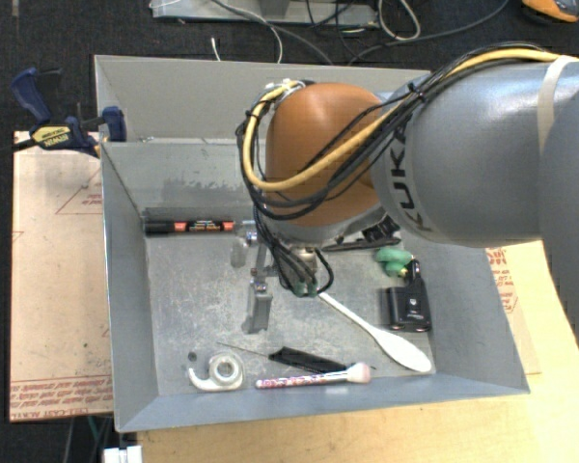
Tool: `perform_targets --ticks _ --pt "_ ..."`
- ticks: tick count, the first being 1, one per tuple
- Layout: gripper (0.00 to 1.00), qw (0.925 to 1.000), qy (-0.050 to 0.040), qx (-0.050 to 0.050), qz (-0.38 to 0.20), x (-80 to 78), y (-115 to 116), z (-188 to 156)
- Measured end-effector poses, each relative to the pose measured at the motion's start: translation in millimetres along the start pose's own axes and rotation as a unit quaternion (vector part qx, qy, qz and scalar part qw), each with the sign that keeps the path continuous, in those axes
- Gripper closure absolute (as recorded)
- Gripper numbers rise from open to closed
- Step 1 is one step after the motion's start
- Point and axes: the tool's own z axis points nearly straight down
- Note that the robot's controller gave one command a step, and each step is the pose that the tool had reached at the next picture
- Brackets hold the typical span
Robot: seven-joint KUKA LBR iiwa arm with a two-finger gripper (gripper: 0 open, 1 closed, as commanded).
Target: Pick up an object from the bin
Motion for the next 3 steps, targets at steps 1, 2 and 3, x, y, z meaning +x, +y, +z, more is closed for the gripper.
perform_targets --ticks 1,2,3 --pt "0.00 1.0000 -0.0036 -0.001 0.002 -1.8 -1.2 -4.3" --pt "0.00 0.9961 -0.0041 -0.001 -0.088 39.9 18.6 108.9" --pt "0.00 0.9954 -0.0089 -0.002 -0.095 47.4 43.0 66.1"
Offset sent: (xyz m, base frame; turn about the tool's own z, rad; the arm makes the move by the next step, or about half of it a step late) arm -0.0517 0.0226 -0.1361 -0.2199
